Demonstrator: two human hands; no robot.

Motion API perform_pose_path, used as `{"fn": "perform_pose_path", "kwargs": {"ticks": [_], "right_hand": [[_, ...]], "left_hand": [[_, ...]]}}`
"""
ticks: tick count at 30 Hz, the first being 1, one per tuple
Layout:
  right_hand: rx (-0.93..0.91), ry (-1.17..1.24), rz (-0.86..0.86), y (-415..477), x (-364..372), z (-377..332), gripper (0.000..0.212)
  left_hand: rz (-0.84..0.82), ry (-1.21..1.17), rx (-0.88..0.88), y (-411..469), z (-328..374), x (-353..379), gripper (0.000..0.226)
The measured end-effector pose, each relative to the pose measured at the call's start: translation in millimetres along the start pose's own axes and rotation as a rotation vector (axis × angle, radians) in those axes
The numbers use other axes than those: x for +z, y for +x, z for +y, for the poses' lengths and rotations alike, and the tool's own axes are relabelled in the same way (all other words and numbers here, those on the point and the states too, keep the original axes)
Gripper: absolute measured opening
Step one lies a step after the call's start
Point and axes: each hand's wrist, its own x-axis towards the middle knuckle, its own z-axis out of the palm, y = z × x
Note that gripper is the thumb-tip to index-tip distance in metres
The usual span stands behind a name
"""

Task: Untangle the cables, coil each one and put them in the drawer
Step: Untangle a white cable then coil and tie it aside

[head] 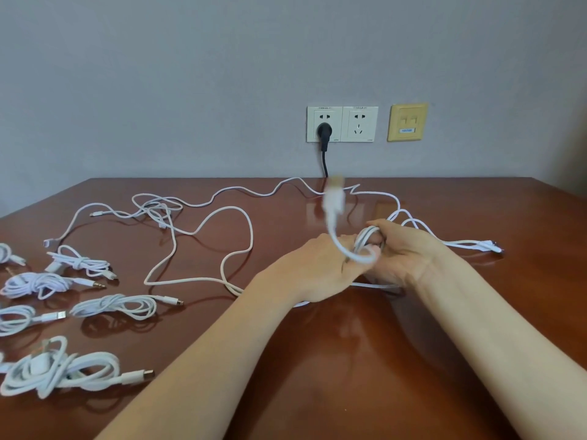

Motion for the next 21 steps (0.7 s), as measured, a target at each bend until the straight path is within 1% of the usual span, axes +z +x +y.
{"fn": "perform_pose_path", "kwargs": {"ticks": [1,2,4,6,7,10,12,14,18,21], "right_hand": [[-0.025,-0.034,0.005,2.8,-0.2,0.4,0.045],[-0.044,-0.021,-0.005,3.2,-0.5,1.3,0.042],[-0.073,-0.061,-0.019,3.2,-0.9,2.6,0.033],[-0.088,-0.099,-0.038,1.4,3.0,5.0,0.019],[-0.098,-0.135,-0.04,3.4,3.0,4.3,0.018],[-0.154,-0.259,-0.103,2.8,2.1,4.1,0.024],[-0.175,-0.349,-0.137,3.9,0.2,4.9,0.025],[-0.216,-0.401,-0.137,4.6,0.0,4.5,0.025],[-0.279,-0.402,-0.183,2.8,0.0,4.3,0.021],[-0.326,-0.422,-0.258,1.4,-1.1,4.6,0.02]], "left_hand": [[0.031,-0.057,0.009,-4.5,1.7,-1.8,0.04],[0.056,-0.062,0.008,-8.7,2.9,-3.6,0.044],[0.091,-0.043,0.02,-8.1,6.6,-0.9,0.045],[0.113,-0.067,0.046,-4.8,8.9,1.8,0.048],[0.127,-0.095,0.053,-2.4,8.1,3.5,0.05],[0.148,-0.265,0.042,1.4,3.6,5.8,0.054],[0.107,-0.383,0.005,3.6,-1.6,5.8,0.053],[0.061,-0.485,-0.044,8.3,-5.3,5.4,0.052],[-0.058,-0.785,-0.168,18.0,-5.1,-0.1,0.048],[-0.128,-0.907,-0.159,9.8,-7.5,-9.5,0.04]]}}
